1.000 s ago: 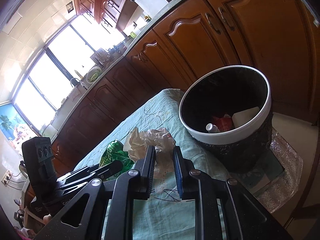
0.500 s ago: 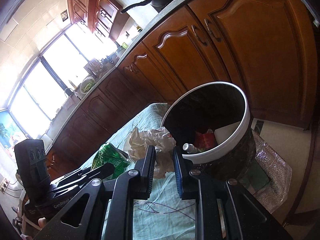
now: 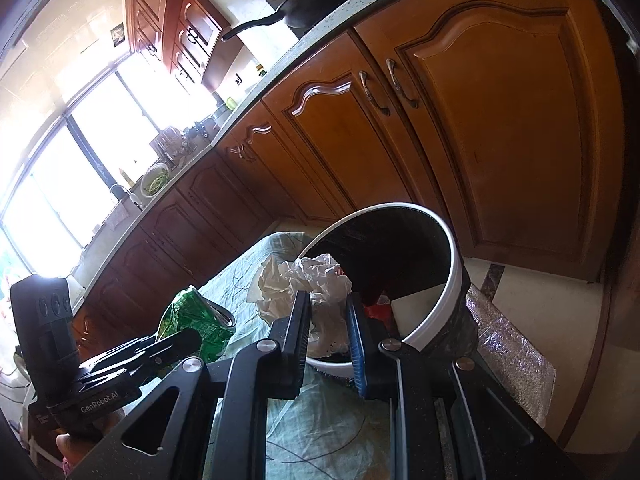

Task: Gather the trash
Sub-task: 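Carry the can and tissue over the bin and open both tools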

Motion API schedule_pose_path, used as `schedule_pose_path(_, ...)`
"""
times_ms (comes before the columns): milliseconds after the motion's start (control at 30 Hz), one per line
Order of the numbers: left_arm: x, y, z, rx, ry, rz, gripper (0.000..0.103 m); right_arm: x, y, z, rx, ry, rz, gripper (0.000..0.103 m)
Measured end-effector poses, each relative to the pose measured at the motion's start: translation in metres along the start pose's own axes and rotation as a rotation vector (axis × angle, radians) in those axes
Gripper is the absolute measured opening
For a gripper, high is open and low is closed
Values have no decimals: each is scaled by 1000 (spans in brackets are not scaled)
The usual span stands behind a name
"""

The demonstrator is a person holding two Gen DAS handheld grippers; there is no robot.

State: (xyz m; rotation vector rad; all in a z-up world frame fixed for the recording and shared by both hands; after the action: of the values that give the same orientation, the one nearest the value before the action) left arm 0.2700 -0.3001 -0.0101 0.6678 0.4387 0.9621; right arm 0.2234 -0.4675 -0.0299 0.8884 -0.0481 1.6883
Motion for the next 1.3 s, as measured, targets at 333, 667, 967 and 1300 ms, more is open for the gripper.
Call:
schedule_pose_path(333, -11, -27, 24, 30, 15, -29, 30, -18, -14, 16, 17, 24, -60, 19)
schedule_pose_path(667, -23, -65, 40, 87, 12, -30, 30, -34, -30, 28, 61, 42, -119, 19)
schedule_pose_path(967, -37, -87, 41, 122, 0, -21, 30, -42, -42, 29, 103, 46, -149, 19)
schedule_pose_path(1300, -34, -98, 41, 143, 15, -24, 31, -50, -55, 34, 128, 50, -176, 23)
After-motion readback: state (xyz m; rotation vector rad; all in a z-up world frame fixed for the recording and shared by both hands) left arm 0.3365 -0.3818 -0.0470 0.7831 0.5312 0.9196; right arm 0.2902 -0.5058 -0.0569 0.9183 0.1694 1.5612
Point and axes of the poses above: each gripper's, at about its wrist camera, not at the fingertips, and y roughly against the way its jaws point, x to its left, z to its top, the point moved 6 cm from there along -y, roughly the way its jaws point, and after that the axes turned 10 degrees about z, right-handed, at the moved point
